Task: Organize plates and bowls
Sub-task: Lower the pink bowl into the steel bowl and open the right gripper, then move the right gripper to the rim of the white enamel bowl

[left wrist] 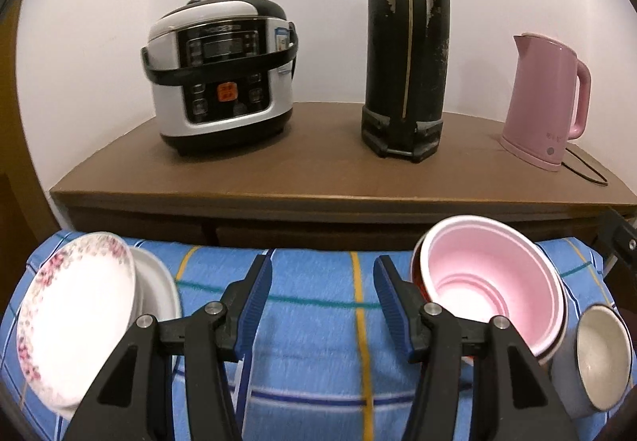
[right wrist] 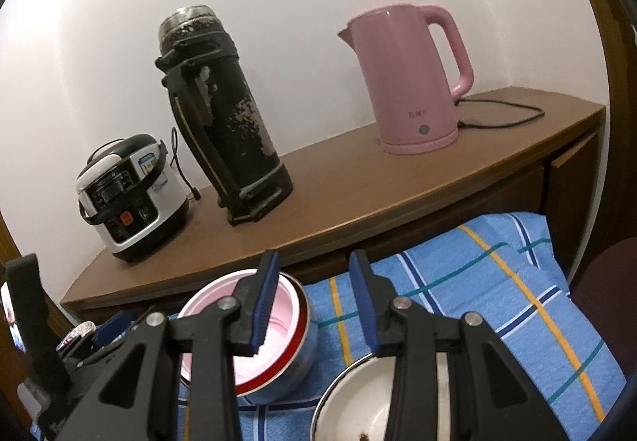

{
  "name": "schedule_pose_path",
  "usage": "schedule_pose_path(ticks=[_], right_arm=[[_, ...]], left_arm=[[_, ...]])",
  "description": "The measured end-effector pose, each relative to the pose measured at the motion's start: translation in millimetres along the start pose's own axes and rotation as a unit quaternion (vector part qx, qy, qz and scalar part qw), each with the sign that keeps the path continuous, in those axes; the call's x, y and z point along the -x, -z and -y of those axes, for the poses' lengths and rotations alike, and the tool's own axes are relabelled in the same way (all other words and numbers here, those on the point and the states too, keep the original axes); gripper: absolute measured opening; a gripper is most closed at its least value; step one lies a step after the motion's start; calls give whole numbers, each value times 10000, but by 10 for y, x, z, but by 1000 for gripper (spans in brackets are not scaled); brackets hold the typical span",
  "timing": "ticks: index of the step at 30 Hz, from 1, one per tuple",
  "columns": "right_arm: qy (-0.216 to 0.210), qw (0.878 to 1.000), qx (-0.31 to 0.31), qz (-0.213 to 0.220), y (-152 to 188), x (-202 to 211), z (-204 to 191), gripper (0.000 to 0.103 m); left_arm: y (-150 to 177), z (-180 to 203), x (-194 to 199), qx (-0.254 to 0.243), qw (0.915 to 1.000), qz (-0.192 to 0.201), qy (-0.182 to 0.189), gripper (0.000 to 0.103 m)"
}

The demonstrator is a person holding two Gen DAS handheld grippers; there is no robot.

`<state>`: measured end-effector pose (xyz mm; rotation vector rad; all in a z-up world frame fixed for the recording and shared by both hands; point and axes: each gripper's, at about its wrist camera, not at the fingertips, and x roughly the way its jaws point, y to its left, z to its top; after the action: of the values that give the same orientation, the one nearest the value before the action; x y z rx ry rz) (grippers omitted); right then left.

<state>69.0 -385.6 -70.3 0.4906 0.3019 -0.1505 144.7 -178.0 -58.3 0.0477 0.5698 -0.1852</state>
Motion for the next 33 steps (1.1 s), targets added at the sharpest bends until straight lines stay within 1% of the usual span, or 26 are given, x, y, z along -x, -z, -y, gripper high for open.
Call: schedule_pose_path(ticks=[7, 15, 18, 24, 33], right_arm=[[114, 9989, 385, 255, 128, 175, -180, 38], [251, 9983, 332, 399, 259, 407, -151, 38], [309, 9983, 313, 377, 296, 447, -138, 38], [412, 9973, 379, 480, 365, 585, -143, 38], [492, 9960, 447, 590, 415, 689, -152, 39]], left_arm=[[145, 0, 125, 16, 10000, 4, 49, 56], [271, 53, 275, -53, 9999, 78, 142, 56], [310, 52, 344, -9, 9997, 111, 195, 56], [360, 66, 461, 30, 9995, 223, 214, 56], [425, 117, 564, -63, 9992, 281, 268, 56]])
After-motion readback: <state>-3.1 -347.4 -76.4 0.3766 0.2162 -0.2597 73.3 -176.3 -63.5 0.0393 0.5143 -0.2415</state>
